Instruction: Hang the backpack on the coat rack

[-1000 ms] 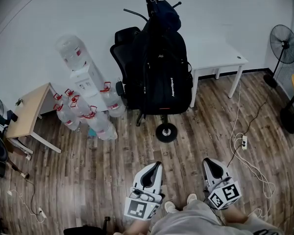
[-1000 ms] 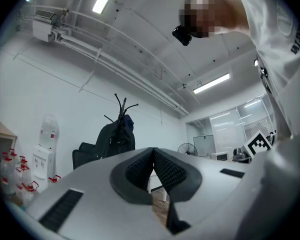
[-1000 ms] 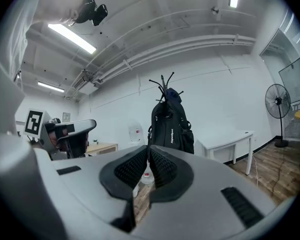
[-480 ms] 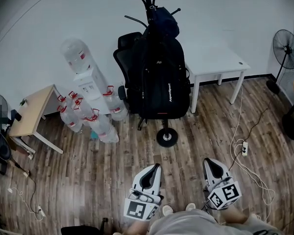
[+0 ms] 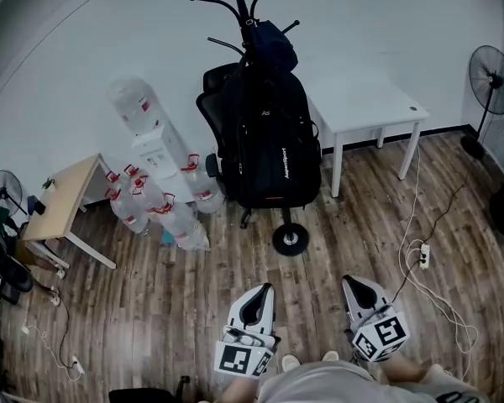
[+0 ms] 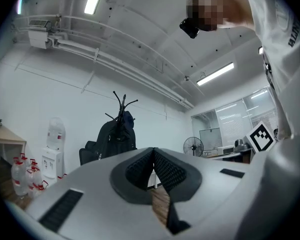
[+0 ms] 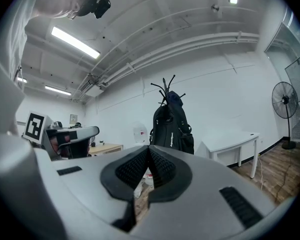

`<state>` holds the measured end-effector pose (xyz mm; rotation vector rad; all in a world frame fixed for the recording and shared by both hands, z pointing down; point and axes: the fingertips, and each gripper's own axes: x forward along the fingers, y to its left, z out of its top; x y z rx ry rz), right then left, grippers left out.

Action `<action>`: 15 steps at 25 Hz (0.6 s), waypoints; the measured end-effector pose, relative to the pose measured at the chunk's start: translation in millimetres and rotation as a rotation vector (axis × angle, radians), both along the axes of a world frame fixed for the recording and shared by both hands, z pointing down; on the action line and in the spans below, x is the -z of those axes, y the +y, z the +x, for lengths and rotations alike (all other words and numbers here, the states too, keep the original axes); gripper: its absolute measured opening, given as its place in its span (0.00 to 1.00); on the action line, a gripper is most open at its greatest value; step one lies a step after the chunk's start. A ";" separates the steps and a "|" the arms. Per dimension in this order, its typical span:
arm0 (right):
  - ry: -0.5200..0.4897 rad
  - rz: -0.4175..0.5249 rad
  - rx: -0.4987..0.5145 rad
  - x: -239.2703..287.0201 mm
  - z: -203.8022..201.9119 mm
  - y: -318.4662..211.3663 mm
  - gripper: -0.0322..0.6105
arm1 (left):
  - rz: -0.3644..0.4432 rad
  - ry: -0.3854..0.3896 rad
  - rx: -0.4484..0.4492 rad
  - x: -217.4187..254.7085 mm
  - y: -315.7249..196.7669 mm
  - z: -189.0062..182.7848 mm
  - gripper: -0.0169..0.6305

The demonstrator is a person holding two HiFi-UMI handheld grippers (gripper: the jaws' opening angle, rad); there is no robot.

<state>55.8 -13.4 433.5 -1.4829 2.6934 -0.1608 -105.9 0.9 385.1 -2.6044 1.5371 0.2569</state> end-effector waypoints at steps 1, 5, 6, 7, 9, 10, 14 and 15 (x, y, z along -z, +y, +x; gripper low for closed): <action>-0.001 0.003 0.005 0.6 0.7 0.2 0.07 | 0.003 -0.007 0.010 0.1 -0.2 0.3 0.04; 0.000 0.009 0.013 0.5 5.8 -0.2 0.07 | -0.006 -0.008 0.035 -3.5 -1.8 1.7 0.04; 0.001 0.010 0.013 -0.1 7.2 -0.2 0.07 | -0.009 -0.006 0.040 -4.5 -2.2 2.3 0.04; 0.002 0.011 0.012 -0.7 9.0 -0.2 0.07 | -0.010 -0.006 0.044 -5.5 -2.6 3.3 0.04; 0.003 0.011 0.008 -1.3 12.7 -1.4 0.07 | -0.011 -0.008 0.048 -6.2 -3.4 6.2 0.04; 0.003 0.010 0.006 -1.4 14.2 -2.5 0.07 | -0.010 -0.008 0.048 -6.0 -3.8 7.4 0.04; 0.004 0.008 -0.002 -0.3 20.1 -4.9 0.07 | -0.006 -0.011 0.045 -3.7 -4.8 12.0 0.04; 0.004 0.007 -0.004 0.0 21.7 -5.1 0.07 | -0.006 -0.011 0.043 -2.9 -4.7 13.3 0.04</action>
